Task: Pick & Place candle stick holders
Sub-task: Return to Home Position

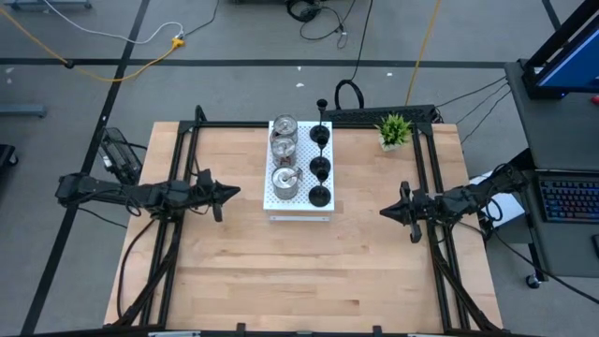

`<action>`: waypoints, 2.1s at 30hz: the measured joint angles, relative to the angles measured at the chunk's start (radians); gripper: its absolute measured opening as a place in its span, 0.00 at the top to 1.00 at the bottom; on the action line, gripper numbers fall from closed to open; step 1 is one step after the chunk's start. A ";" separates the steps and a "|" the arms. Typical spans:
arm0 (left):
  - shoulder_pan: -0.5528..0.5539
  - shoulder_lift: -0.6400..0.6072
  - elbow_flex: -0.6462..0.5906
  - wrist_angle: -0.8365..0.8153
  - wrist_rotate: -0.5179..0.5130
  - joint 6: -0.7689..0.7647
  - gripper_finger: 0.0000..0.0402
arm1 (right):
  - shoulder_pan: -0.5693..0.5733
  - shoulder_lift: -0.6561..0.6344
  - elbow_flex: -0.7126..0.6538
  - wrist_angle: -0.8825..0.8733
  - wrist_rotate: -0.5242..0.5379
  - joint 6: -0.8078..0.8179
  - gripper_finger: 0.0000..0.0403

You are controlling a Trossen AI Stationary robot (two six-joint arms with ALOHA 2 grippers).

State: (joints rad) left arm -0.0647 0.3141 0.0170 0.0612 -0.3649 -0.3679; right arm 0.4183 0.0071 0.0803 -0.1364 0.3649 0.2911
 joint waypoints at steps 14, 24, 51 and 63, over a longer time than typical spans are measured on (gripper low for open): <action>0.000 0.000 0.000 0.008 -0.001 -0.003 0.91 | 0.000 0.000 -0.001 0.018 -0.001 -0.004 1.00; 0.000 0.000 0.000 0.009 -0.001 -0.003 0.91 | 0.000 0.000 -0.002 0.022 -0.001 -0.004 1.00; 0.000 0.000 -0.001 0.010 -0.001 -0.003 0.91 | 0.000 0.000 -0.002 0.022 -0.001 -0.005 1.00; 0.000 0.000 -0.001 0.010 0.000 -0.003 0.91 | 0.000 0.000 -0.002 0.022 -0.001 -0.005 1.00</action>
State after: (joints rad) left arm -0.0647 0.3141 0.0162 0.0715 -0.3653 -0.3706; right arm 0.4180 0.0071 0.0788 -0.1143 0.3637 0.2863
